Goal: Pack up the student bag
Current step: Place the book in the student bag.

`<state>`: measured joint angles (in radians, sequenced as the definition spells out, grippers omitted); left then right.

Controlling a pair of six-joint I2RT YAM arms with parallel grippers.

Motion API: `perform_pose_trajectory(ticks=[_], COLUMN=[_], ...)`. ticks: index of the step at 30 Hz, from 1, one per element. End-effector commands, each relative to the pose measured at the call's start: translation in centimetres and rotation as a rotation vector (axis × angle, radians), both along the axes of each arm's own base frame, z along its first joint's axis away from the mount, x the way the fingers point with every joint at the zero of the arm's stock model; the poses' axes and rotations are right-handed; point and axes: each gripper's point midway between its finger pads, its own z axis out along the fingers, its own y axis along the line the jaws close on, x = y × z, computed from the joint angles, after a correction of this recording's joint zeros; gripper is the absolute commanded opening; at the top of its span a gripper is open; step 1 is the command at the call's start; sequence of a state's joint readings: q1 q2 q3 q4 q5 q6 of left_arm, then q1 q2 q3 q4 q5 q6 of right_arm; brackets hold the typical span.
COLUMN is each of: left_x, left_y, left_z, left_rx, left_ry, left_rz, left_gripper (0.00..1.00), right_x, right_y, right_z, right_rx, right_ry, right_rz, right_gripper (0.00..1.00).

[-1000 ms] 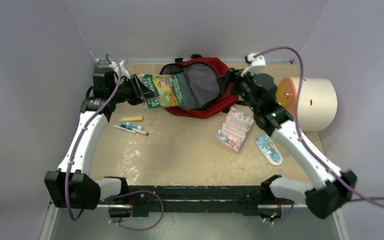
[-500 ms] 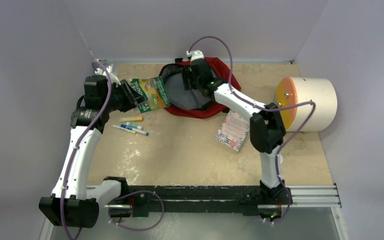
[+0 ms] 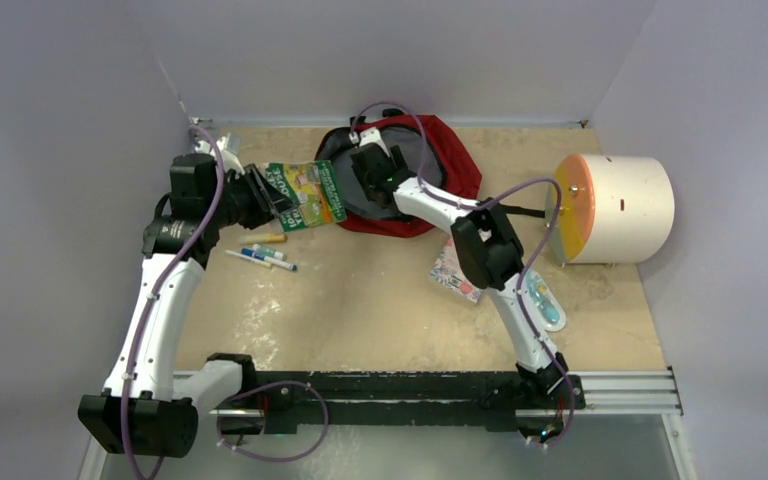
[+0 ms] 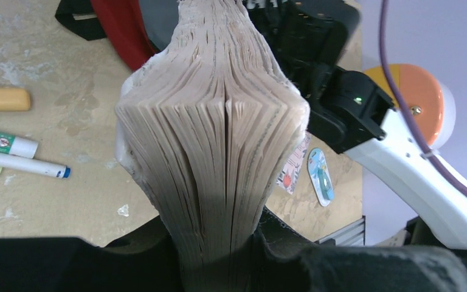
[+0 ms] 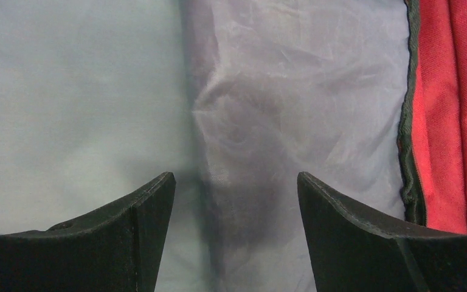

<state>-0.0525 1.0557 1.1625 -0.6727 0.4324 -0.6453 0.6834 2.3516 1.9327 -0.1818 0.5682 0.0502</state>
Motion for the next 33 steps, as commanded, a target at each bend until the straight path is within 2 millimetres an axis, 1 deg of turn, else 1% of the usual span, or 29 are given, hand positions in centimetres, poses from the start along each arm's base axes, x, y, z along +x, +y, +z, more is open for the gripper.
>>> perform_pose_trajectory(ticks=[1, 5, 7, 9, 13, 14, 16, 20, 21, 25, 28, 32, 33], left_x=[0.7, 0.6, 0.6, 0.7, 1.0, 1.1, 1.4, 2.5, 2.9, 5.1, 7.1, 9.4, 9.9], left_y=[-1.3, -1.9, -2.0, -1.9, -1.9, -1.9, -2.1, -2.4, -2.4, -2.7, -3.4, -4.2, -4.2], left_z=[2.7, 1.9, 1.8, 1.8, 1.7, 1.7, 1.9, 2.3, 2.3, 2.1, 2.0, 1.3, 1.1], left_rx=[-0.074, -0.114, -0.119, -0.117, -0.116, -0.119, -0.131, -0.168, -0.176, -0.217, -0.270, -0.314, -0.314], left_ry=[-0.115, -0.097, -0.096, -0.099, -0.102, -0.102, -0.106, -0.113, -0.117, -0.123, -0.126, -0.094, -0.085], left_rz=[-0.056, -0.080, -0.082, -0.077, -0.075, -0.074, -0.078, -0.073, -0.070, -0.058, -0.077, -0.087, -0.078], left_gripper=[0.00, 0.00, 0.00, 0.00, 0.00, 0.00, 0.00, 0.00, 0.00, 0.00, 0.00, 0.00, 0.00], right_x=[1.7, 2.2, 2.3, 2.4, 2.3, 2.3, 2.1, 1.9, 1.8, 1.4, 1.2, 1.2, 1.2], right_y=[-1.8, -1.9, -1.9, -2.0, -2.1, -2.1, -2.0, -1.7, -1.4, -0.7, 0.0, 0.3, 0.3], right_z=[2.6, 1.6, 1.0, 0.8, 1.9, 2.2, 2.8, 4.7, 5.2, 7.8, 10.3, 12.5, 12.8], right_rx=[-0.129, -0.163, -0.180, -0.188, -0.165, -0.160, -0.151, -0.114, -0.096, -0.004, 0.077, 0.144, 0.149], right_ry=[-0.140, -0.151, -0.146, -0.147, -0.172, -0.175, -0.174, -0.187, -0.189, -0.204, -0.225, -0.249, -0.250], right_rz=[-0.108, -0.108, -0.106, -0.113, -0.117, -0.115, -0.108, -0.088, -0.072, -0.045, -0.023, -0.028, -0.027], right_gripper=[0.76, 0.75, 0.71, 0.62, 0.41, 0.40, 0.29, 0.02, 0.00, 0.00, 0.00, 0.00, 0.00])
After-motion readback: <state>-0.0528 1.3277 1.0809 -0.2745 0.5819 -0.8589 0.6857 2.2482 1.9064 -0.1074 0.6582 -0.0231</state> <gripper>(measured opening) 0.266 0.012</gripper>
